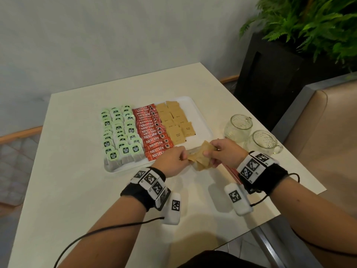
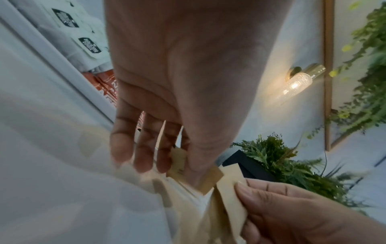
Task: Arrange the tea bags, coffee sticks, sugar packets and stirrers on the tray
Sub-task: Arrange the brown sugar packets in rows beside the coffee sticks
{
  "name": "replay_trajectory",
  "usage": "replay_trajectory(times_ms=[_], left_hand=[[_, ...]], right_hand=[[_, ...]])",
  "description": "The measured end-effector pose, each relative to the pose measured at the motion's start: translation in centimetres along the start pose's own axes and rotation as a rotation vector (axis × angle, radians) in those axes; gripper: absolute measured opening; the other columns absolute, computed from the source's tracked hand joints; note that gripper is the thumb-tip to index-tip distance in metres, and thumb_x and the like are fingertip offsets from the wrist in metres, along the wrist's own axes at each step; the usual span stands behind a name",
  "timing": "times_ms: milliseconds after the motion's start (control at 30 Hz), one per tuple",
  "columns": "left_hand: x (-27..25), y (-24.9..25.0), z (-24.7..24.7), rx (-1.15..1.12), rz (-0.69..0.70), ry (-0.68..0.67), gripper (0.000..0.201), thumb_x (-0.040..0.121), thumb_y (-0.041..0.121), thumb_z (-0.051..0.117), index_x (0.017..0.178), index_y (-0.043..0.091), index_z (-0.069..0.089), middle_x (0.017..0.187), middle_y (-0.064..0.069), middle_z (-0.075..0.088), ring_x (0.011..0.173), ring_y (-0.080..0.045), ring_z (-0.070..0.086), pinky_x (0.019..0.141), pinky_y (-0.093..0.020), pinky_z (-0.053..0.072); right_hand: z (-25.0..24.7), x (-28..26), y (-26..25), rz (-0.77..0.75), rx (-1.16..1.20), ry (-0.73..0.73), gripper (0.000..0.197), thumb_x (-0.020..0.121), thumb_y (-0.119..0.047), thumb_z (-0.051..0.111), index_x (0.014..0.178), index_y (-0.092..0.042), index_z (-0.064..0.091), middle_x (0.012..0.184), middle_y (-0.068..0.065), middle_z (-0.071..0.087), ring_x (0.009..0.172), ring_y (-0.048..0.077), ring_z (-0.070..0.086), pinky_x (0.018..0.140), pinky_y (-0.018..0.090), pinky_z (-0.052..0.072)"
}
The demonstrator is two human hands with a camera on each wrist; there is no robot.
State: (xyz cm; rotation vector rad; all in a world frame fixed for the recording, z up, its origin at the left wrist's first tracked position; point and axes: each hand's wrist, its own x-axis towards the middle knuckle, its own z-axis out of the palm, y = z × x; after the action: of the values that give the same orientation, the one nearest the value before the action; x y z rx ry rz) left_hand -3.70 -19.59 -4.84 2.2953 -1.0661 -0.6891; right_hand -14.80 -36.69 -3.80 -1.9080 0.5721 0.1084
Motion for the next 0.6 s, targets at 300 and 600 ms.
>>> replay_trajectory(times_ms=[300, 600], left_hand=[[0.3, 0.1, -0.6, -0.480, -0.060, 0.059, 0.029, 0.095, 0.013, 0.053, 0.069, 0.020, 0.041, 0.079, -0.002, 0.060, 0.082, -0.020, 0.062, 0.089, -0.051, 0.054], [0.6, 1.7, -0.3, -1.152, -0.319, -0.084, 0.049, 0.098, 0.046, 0.050, 0.128, 0.009, 0.058, 0.103, -0.013, 0.070, 0.083, -0.023, 0.069, 0.069, -0.032, 0.058]], right_hand=[[-0.3, -0.2, -0.8, 0.017, 0.264, -0.135, 0.006, 0.093, -0.002, 0.059, 0.097, 0.000, 0.062, 0.074, 0.015, 0.063, 0.055, 0.014, 0.062, 0.055, 0.024, 0.056], [0.7, 1.2, -2.4, 0.049, 0.504, -0.057, 0.019, 0.101, -0.008, 0.045, 0.100, 0.003, 0.061, 0.070, 0.020, 0.062, 0.057, 0.024, 0.063, 0.061, 0.032, 0.060]])
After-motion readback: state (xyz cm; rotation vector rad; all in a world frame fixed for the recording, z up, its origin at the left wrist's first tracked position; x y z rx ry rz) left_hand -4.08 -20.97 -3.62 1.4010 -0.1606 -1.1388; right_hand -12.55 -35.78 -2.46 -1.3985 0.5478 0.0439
